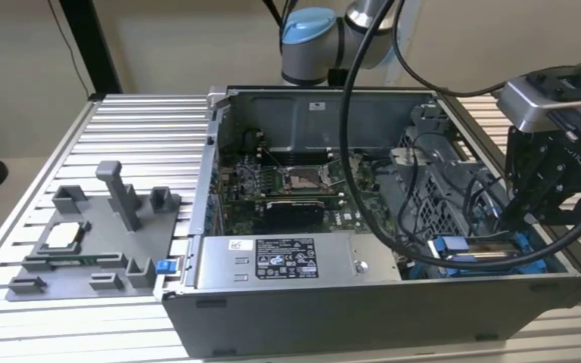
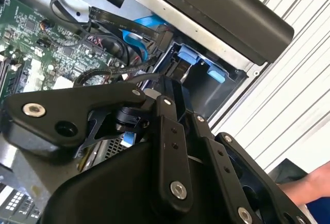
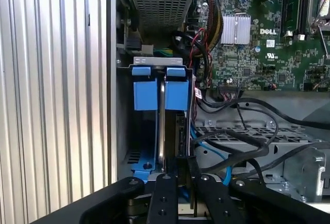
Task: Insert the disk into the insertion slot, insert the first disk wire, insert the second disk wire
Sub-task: 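Insert the first disk wire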
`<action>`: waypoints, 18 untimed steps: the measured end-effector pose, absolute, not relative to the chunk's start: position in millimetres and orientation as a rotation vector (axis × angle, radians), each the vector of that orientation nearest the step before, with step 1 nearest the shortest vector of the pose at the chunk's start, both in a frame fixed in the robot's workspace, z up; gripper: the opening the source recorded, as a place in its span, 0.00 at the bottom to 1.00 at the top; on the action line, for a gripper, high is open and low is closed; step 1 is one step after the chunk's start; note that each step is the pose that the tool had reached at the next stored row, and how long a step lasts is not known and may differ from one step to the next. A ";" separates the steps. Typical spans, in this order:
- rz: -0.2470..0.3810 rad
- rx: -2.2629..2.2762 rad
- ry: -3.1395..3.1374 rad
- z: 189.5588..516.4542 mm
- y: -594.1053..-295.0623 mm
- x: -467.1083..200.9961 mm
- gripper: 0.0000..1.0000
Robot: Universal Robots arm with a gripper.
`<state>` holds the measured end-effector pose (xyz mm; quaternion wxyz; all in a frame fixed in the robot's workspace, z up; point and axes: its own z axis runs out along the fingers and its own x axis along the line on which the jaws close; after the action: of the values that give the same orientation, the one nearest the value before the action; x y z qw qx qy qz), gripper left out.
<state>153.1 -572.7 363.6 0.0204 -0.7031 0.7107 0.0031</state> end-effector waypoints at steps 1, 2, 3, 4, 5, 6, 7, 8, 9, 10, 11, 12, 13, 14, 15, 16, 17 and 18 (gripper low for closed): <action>0.010 -2.181 2.204 363.6 -572.7 153.1 0.00; 0.010 -2.181 2.204 363.6 -572.7 153.2 0.00; 0.010 -2.181 2.204 363.5 -572.4 153.2 0.00; 0.010 -2.181 2.204 363.4 -571.9 153.3 0.00; 0.010 -2.181 2.204 362.8 -571.1 153.3 0.00; 0.010 -2.181 2.204 361.9 -570.4 153.3 0.00; 0.010 -2.181 2.204 360.2 -569.8 153.4 0.00; 0.010 -2.181 2.204 358.3 -569.5 153.4 0.00; 0.010 -2.181 2.204 356.6 -569.4 153.4 0.00; 0.010 -2.181 2.204 354.9 -569.3 153.4 0.00; 0.009 -2.181 2.204 353.1 -569.3 153.4 0.00; 0.009 -2.181 2.204 351.3 -569.3 153.4 0.00; 0.009 -2.181 2.204 349.5 -569.2 153.4 0.00; 0.009 -2.181 2.204 347.9 -569.2 153.4 0.00; 0.009 -2.181 2.205 346.5 -569.2 153.4 0.00; 0.009 -2.181 2.205 345.2 -569.2 153.5 0.00; 0.009 -2.181 2.204 344.5 -569.2 153.8 0.00; 0.009 -2.181 2.204 344.2 -569.1 154.4 0.00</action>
<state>154.4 -569.1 344.2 0.0202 -0.7032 0.7107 0.0030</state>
